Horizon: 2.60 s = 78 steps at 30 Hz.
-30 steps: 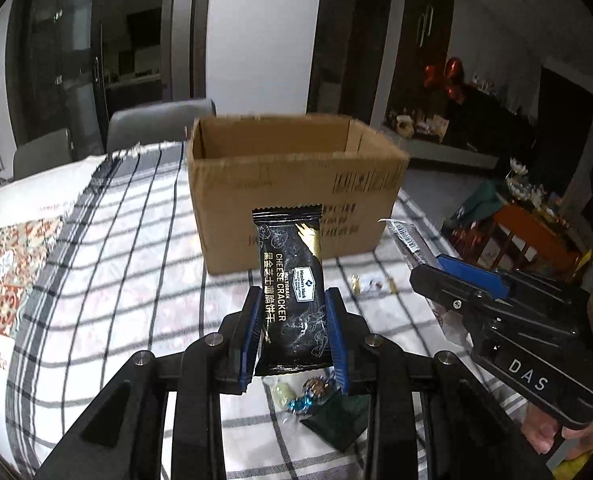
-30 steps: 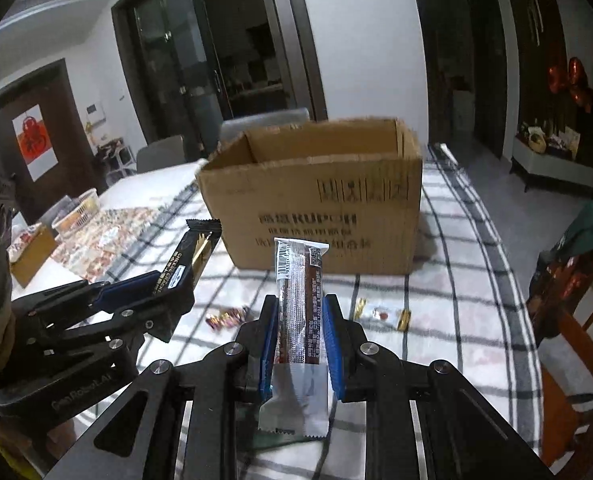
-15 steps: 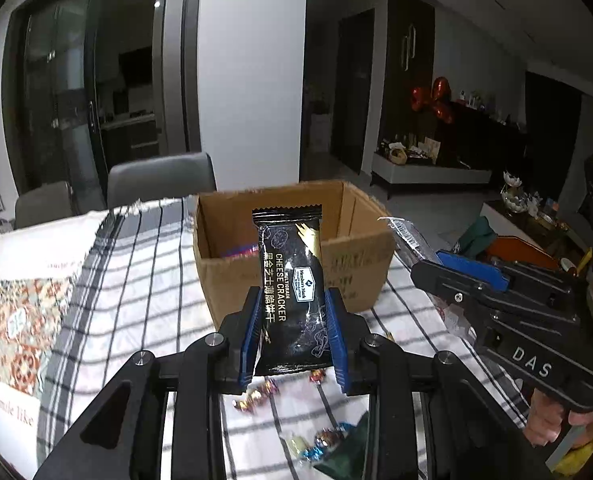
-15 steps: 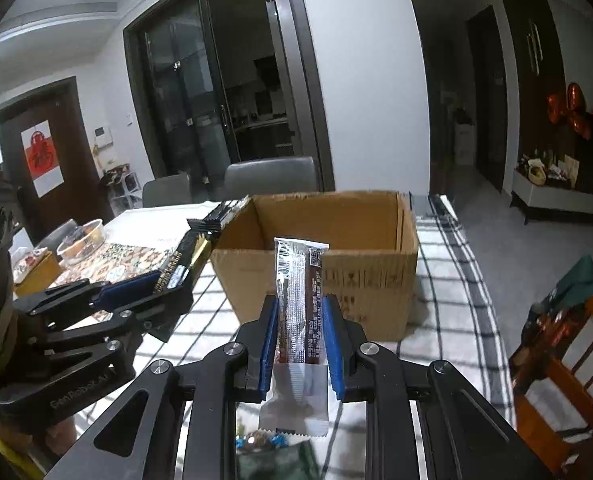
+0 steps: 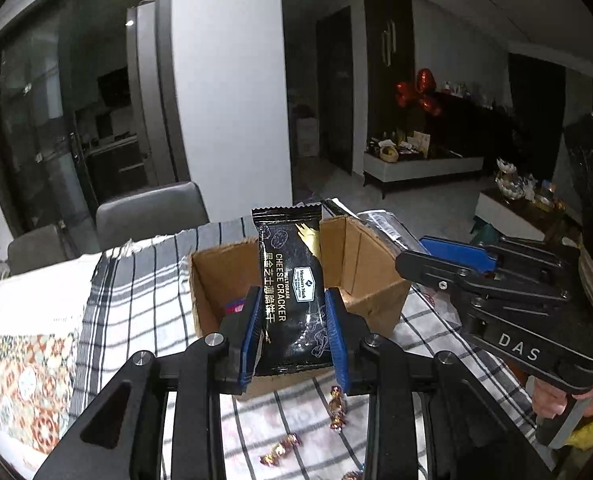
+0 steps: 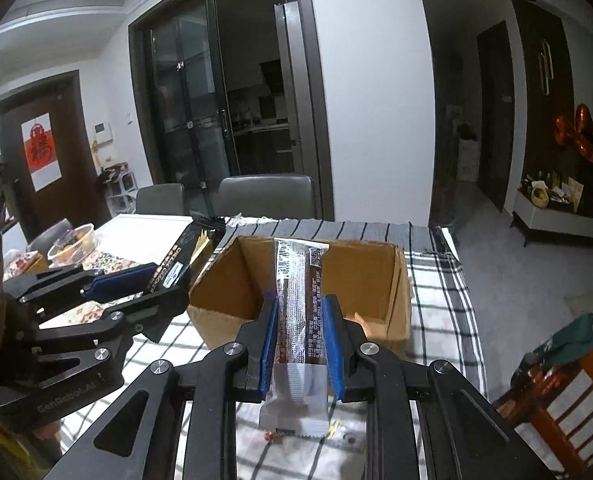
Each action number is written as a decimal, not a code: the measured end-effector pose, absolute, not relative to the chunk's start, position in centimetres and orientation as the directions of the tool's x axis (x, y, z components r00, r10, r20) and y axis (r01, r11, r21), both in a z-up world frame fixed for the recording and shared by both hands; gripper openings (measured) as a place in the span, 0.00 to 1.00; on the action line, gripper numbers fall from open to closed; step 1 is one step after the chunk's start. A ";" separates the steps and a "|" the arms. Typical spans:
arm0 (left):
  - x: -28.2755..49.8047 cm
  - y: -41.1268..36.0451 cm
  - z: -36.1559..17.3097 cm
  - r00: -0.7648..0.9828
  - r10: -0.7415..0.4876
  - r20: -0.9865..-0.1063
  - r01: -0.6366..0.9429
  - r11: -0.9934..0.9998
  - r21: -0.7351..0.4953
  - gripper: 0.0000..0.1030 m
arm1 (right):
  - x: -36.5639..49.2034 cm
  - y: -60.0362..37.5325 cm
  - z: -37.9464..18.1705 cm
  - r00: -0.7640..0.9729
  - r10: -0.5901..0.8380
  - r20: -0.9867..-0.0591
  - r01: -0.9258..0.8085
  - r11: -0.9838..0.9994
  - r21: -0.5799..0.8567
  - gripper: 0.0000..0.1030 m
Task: Organize snacks
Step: 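Open both grippers over the box to drop the cracker packet and bar, then move both open grippers from the box back to the snack pile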
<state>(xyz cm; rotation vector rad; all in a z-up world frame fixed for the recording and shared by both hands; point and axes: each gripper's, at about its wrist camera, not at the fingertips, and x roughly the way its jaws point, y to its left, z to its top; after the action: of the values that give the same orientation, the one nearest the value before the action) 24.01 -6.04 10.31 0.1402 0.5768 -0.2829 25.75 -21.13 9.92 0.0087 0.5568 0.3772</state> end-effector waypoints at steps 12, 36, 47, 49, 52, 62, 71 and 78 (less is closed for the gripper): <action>30.2 -6.2 9.4 0.770 -0.219 -0.599 0.310 0.949 0.052 0.30 | 31.5 -20.6 9.7 0.777 0.316 -0.544 -0.335 0.940 0.067 0.23; 25.7 -4.8 8.5 0.810 -0.183 -0.558 0.259 0.964 0.059 0.54 | 27.6 -21.1 8.9 0.802 0.282 -0.526 -0.265 0.958 0.108 0.45; 22.0 -3.3 6.7 0.809 -0.167 -0.564 0.266 0.959 0.098 0.54 | 24.1 -18.9 6.8 0.790 0.290 -0.540 -0.289 0.953 0.088 0.45; 21.5 -3.0 6.0 0.802 -0.171 -0.572 0.270 0.958 0.093 0.54 | 23.6 -18.6 5.9 0.779 0.298 -0.551 -0.294 0.951 0.100 0.45; 21.0 -2.7 4.6 0.785 -0.175 -0.594 0.282 0.955 0.092 0.54 | 23.2 -18.1 4.6 0.764 0.297 -0.573 -0.298 0.950 0.095 0.45; 19.7 -2.1 0.3 0.726 -0.181 -0.664 0.327 0.940 0.101 0.54 | 22.8 -17.2 0.3 0.700 0.309 -0.644 -0.312 0.943 0.112 0.45; 19.9 -2.0 -3.7 0.651 -0.195 -0.733 0.358 0.931 0.071 0.53 | 23.2 -16.3 -3.8 0.634 0.306 -0.710 -0.321 0.940 0.119 0.44; 20.9 -1.9 -5.8 0.604 -0.219 -0.766 0.369 0.929 0.026 0.49 | 24.4 -16.3 -6.2 0.583 0.314 -0.749 -0.316 0.937 0.147 0.44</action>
<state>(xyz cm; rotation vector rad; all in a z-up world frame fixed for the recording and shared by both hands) 20.93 -1.89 -5.81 0.1885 0.8573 -0.3427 24.38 -16.29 -6.17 -0.0021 0.8743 0.3676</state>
